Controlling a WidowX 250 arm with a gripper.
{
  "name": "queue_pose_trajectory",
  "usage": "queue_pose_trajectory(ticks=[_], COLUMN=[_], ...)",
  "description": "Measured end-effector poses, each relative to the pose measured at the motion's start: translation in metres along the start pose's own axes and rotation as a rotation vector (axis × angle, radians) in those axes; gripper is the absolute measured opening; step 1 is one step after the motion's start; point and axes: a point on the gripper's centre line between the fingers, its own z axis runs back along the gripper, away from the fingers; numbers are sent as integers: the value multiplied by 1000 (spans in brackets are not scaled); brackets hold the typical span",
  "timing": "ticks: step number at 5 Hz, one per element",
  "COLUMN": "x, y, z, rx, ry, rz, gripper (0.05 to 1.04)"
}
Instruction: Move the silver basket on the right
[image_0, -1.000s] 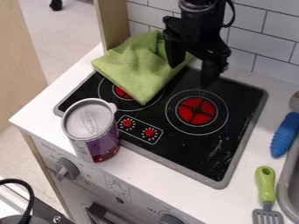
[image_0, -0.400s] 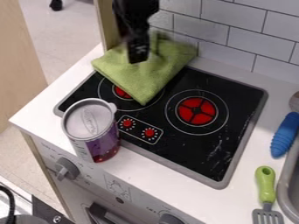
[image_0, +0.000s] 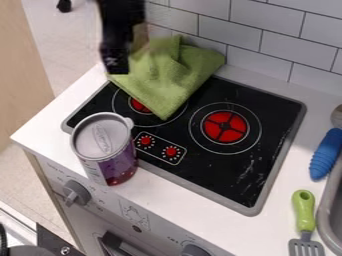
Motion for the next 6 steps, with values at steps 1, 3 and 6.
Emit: queue_pose_trajectory(ticks=[1, 3, 6], x=[-16, -36, -66], y=[-4, -2, -29], z=[-3, -2, 2], rx=[-8, -16, -78], ry=[8, 94, 58], rz=[-119, -342, -307], gripper=[999, 999, 999])
